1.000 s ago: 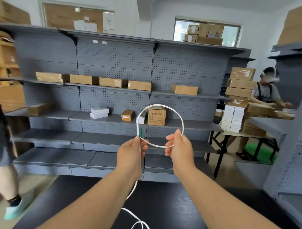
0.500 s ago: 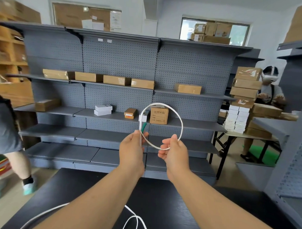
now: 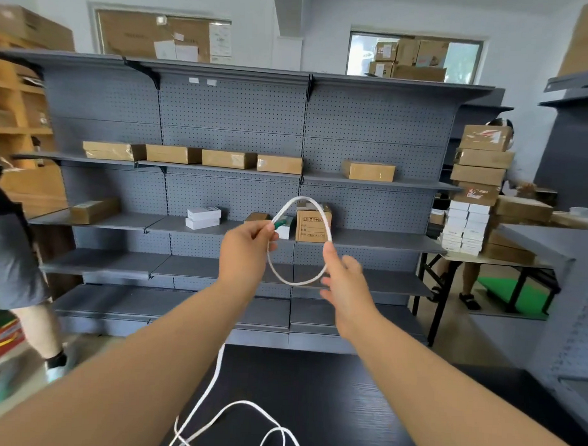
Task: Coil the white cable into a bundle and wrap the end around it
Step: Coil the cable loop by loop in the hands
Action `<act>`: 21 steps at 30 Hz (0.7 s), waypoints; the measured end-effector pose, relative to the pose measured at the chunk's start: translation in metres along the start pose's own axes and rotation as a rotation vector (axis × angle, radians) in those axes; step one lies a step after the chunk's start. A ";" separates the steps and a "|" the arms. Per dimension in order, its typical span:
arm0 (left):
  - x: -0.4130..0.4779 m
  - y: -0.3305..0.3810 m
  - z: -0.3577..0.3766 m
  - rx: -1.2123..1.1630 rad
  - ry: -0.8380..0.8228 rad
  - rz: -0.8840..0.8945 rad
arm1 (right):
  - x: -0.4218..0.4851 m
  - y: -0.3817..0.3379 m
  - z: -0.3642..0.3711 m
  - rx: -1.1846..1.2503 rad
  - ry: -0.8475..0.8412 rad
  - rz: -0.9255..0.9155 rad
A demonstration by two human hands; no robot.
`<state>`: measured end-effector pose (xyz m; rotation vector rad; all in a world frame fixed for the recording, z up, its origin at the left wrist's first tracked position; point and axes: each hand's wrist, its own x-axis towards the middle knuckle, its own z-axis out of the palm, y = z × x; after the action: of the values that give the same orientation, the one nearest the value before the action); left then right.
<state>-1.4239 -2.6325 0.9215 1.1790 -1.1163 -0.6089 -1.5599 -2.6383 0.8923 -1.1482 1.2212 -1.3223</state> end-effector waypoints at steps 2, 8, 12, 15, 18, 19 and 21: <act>0.011 0.005 -0.011 0.159 -0.085 0.085 | 0.006 -0.010 -0.005 -0.133 0.099 -0.176; 0.029 0.010 -0.031 0.615 -0.373 0.196 | 0.017 -0.042 0.001 -0.906 -0.015 -0.783; 0.030 0.011 -0.036 0.633 -0.542 0.148 | 0.019 -0.052 0.012 -1.280 -0.153 -0.865; 0.034 0.009 -0.037 0.654 -0.596 0.114 | 0.018 -0.051 0.018 -1.370 -0.260 -0.830; 0.039 0.005 -0.040 0.640 -0.632 0.124 | 0.016 -0.046 0.021 -1.336 -0.332 -0.762; 0.039 0.003 -0.041 0.641 -0.643 0.128 | 0.016 -0.044 0.022 -1.337 -0.338 -0.748; 0.040 0.001 -0.042 0.635 -0.659 0.132 | 0.016 -0.040 0.024 -1.346 -0.331 -0.721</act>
<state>-1.3707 -2.6495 0.9377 1.4628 -2.0364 -0.5699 -1.5397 -2.6550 0.9344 -2.8172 1.4872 -0.5426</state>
